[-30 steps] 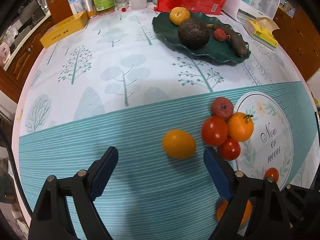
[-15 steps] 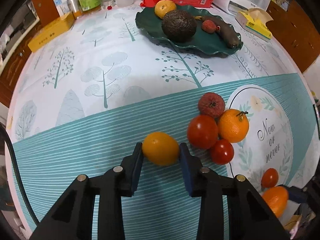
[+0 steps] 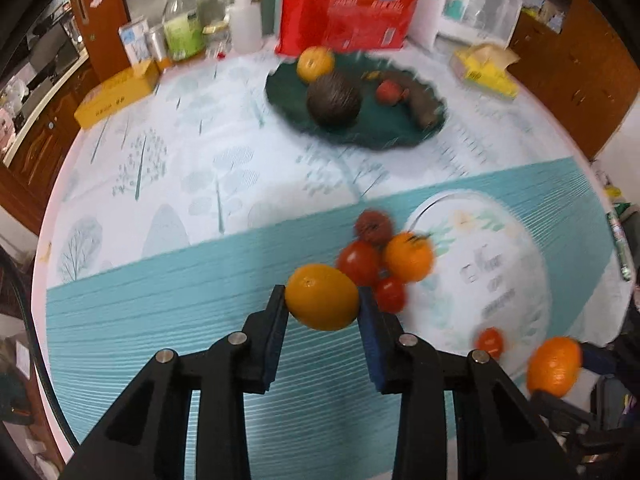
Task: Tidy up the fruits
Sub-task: 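Grasp the small yellow orange with the left tool while the right tool grasps a tangerine, then carry both fruits onto the green plate and open both tools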
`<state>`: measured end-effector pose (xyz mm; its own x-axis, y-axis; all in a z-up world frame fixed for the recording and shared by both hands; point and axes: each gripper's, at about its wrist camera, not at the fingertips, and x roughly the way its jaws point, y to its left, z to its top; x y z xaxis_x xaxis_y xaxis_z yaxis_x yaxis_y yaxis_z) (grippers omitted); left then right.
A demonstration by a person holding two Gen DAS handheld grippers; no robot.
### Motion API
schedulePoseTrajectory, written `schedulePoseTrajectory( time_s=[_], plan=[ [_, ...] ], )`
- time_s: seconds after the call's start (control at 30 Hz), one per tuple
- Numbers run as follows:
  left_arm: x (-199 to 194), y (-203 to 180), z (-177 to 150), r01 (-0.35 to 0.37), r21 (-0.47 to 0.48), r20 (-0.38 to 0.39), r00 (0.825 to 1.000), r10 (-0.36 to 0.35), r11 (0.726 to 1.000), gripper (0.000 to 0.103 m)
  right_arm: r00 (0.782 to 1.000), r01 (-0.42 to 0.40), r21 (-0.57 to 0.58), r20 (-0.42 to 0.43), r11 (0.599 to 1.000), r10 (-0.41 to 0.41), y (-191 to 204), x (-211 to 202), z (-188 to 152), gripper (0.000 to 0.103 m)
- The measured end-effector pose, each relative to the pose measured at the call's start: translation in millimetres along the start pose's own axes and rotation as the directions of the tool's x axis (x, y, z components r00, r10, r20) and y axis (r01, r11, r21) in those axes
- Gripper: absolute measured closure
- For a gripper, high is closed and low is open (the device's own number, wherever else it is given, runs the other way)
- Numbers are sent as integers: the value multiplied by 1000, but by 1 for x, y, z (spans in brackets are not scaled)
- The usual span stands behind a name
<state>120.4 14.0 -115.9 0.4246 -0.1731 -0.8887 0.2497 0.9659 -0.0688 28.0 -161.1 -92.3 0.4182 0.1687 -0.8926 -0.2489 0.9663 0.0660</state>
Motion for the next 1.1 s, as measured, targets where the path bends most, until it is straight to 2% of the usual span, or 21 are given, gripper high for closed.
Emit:
schedulePoseTrajectory(
  time_s=[0.3, 0.4, 0.5, 0.6, 0.7, 0.83, 1.0, 1.1],
  plan=[
    [-81, -37, 60, 78, 66, 141, 986, -87, 995, 70, 994, 28, 41, 108, 999, -32, -7, -61, 34, 59],
    [-100, -45, 86, 85, 93, 162, 982, -99, 992, 70, 987, 69, 47, 141, 996, -75, -11, -81, 60, 59],
    [-112, -52, 114, 81, 117, 178, 979, -101, 990, 70, 981, 54, 83, 181, 995, -68, -23, -102, 92, 59],
    [-119, -55, 146, 44, 137, 216, 974, -73, 990, 70, 969, 73, 107, 229, 992, -96, -35, -119, 130, 59],
    [-122, -58, 180, -9, 152, 254, 967, -30, 988, 70, 955, 105, 113, 266, 988, -132, -45, -129, 161, 59],
    [-119, -57, 214, -28, 145, 274, 962, -13, 989, 70, 936, 132, 164, 304, 978, -178, -67, -130, 203, 59],
    [-84, -52, 236, -52, 137, 232, 973, 19, 989, 70, 939, 107, 254, 292, 961, -181, -95, -109, 238, 59],
    [-54, -45, 238, -65, 129, 183, 982, 40, 990, 70, 952, 83, 292, 259, 953, -162, -105, -81, 243, 59]
  ],
)
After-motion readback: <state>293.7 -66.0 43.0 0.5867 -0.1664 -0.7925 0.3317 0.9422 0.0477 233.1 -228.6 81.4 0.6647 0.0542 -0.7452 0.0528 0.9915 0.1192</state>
